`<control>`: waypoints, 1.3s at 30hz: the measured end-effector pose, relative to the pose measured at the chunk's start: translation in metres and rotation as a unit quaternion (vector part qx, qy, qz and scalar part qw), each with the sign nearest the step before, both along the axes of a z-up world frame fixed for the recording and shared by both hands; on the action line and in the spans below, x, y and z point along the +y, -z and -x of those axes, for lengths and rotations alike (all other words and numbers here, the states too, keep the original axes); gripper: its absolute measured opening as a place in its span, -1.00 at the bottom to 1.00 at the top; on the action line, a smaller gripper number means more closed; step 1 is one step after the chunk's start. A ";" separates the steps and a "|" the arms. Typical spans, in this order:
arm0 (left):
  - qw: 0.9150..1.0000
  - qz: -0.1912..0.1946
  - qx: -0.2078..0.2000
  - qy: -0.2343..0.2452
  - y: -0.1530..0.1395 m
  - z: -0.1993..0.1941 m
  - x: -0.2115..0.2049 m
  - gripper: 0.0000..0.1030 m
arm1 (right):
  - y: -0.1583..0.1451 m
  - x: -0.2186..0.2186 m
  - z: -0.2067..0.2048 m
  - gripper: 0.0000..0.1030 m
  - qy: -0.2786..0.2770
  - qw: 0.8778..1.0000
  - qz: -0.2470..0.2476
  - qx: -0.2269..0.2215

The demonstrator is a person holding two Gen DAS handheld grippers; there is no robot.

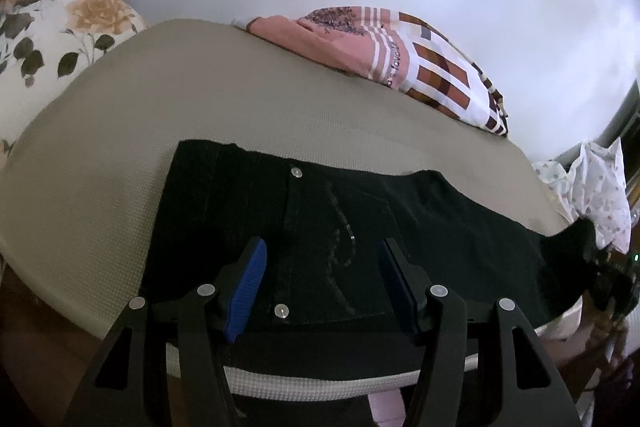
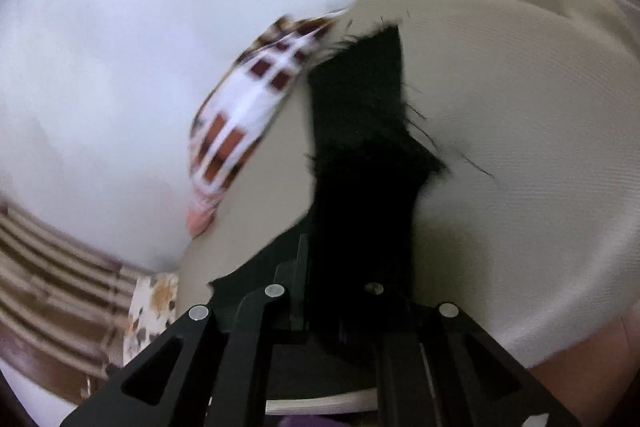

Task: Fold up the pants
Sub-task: 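Grasp the folded trousers with the right tool near the left tool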

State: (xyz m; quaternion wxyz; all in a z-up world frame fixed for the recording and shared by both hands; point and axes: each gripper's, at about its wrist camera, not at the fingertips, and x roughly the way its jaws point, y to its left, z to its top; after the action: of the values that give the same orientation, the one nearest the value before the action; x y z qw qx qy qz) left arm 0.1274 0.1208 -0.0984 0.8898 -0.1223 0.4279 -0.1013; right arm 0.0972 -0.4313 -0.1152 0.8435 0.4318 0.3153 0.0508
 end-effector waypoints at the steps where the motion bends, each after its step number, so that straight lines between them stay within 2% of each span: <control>1: 1.000 0.002 0.002 0.002 0.001 0.000 -0.001 0.15 | -0.004 0.015 -0.008 -0.79 -0.016 1.000 -0.001 -0.004; 7: 1.000 -0.001 0.018 0.017 0.011 0.001 -0.009 0.15 | -0.010 0.110 -0.048 -0.80 -0.113 0.993 -0.004 -0.012; 12: 0.999 0.007 0.026 0.020 0.014 0.001 -0.010 0.16 | 0.027 0.193 -0.085 -0.80 -0.192 0.981 0.012 0.027; 14: 0.999 0.010 0.030 0.021 0.016 0.001 -0.010 0.16 | 0.041 0.221 -0.085 -0.80 -0.218 0.975 0.036 0.039; 19: 0.998 0.015 0.046 0.028 0.024 0.000 -0.013 0.17 | 0.054 0.246 -0.070 -0.79 -0.241 0.968 0.061 0.043; 27: 0.998 0.012 0.055 0.040 0.029 -0.001 -0.020 0.17 | 0.039 0.263 -0.059 -0.79 -0.257 0.958 0.128 0.018; 30: 0.997 0.014 0.058 0.040 0.030 -0.001 -0.020 0.17 | 0.035 0.276 -0.053 -0.79 -0.268 0.949 0.165 0.011; 33: 0.997 0.014 0.060 0.039 0.031 -0.001 -0.019 0.17 | 0.036 0.289 -0.047 -0.76 -0.284 0.934 0.219 0.002; 36: 0.997 0.016 0.065 0.038 0.033 -0.001 -0.016 0.17 | 0.038 0.297 -0.040 -0.63 -0.304 0.923 0.237 -0.003; 39: 0.997 0.024 0.072 0.034 0.034 -0.002 -0.012 0.17 | 0.040 0.303 -0.033 -0.38 -0.333 0.911 0.242 -0.009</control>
State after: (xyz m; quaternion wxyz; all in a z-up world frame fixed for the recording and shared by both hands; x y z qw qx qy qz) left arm 0.1296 0.1086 -0.1320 0.8496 -0.1357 0.4922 -0.1324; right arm 0.1297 -0.1285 -0.1552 0.8591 0.0837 0.4359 0.2548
